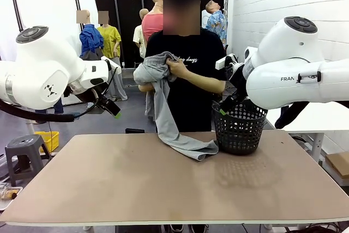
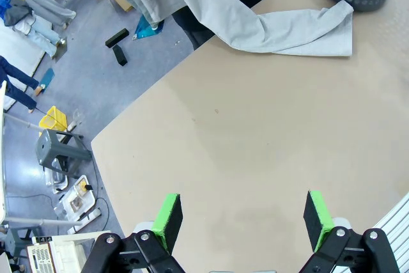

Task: Fold the training pants.
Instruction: Grab both ends of the Training pants handed by a person.

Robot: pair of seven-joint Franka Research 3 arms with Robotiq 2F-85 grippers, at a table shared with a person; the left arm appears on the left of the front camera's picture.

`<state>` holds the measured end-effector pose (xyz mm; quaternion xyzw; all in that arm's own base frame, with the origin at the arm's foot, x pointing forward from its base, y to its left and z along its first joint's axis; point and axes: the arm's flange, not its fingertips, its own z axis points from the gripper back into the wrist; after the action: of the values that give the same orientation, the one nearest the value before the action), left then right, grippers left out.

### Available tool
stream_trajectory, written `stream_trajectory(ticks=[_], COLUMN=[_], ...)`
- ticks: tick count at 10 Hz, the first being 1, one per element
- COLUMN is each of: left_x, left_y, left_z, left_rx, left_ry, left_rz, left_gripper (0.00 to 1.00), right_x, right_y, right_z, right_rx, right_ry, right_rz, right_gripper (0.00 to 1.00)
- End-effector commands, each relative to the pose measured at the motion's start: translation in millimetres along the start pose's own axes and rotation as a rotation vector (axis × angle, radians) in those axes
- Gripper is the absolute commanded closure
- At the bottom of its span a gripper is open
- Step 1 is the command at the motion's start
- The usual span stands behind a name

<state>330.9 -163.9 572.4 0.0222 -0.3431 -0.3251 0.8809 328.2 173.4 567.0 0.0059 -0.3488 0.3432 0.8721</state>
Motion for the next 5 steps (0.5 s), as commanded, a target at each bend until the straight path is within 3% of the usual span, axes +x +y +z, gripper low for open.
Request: stream_trajectory(ticks=[1,5], left_x=[0.9,0.9], left_y=[0.5,0.5], left_z=[2.0,2.0], left_rx=[0.005,0.005], left_ry=[-0.004,-0.004], left_rz=[0.000,0.000], left_gripper=[0.00,0.00], right_x=[0.3,0.3], right_y=[0.3,0.3], right_z=[-1.9,-1.9], right_rx=[0.003,0.003], right_ry=[0.005,0.005], right_rz=[0.002,0.002], right_gripper=[0.00,0.00])
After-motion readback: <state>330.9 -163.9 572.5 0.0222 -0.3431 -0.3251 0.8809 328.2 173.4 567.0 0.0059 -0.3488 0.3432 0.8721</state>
